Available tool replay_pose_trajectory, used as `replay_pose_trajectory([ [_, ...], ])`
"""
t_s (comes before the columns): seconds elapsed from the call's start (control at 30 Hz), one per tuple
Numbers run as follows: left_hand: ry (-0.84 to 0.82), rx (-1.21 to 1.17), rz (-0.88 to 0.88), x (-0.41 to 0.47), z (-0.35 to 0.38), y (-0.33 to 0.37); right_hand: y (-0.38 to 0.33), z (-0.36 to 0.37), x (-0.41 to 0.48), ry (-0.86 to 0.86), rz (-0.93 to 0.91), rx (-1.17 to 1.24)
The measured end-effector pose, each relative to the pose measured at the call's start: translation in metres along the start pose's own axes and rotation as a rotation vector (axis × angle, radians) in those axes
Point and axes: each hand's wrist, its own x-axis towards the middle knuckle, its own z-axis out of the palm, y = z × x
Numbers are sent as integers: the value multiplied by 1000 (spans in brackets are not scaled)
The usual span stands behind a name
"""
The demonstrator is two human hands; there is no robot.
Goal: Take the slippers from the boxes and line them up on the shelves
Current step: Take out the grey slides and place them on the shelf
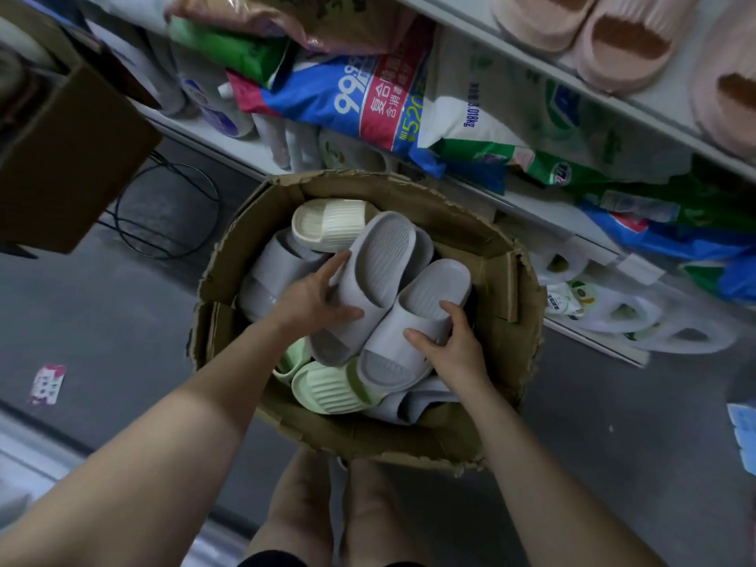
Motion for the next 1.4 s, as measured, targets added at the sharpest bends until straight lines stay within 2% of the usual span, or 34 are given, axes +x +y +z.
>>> replay_pose_trajectory([
  [0.17,-10,-281,-33,-12,1,0,-2,-12,-9,53,-84,63],
  [0.3,41,-508,-29,-34,-3,2,-17,-25,-24,8,-181,77],
  [0.43,149,-567,0,-55,-27,18,-48,-37,-42,1,-339,53],
  [0.6,274,-612,174,-67,-79,42,-101,-55,-55,49,-494,37],
  [0.77,314,-676,243,-52,-143,76,-178,-70,-44,129,-678,4],
  [0.9,334,-615,292,-22,-196,101,-244,-74,-19,214,-764,-49],
  [1.17,393,-460,345,60,-283,126,-346,-66,45,248,-662,-33],
  [1.27,383,-374,345,94,-311,136,-365,-64,67,262,-610,22],
  [1.4,338,-354,330,132,-326,154,-376,-66,84,303,-552,-33],
])
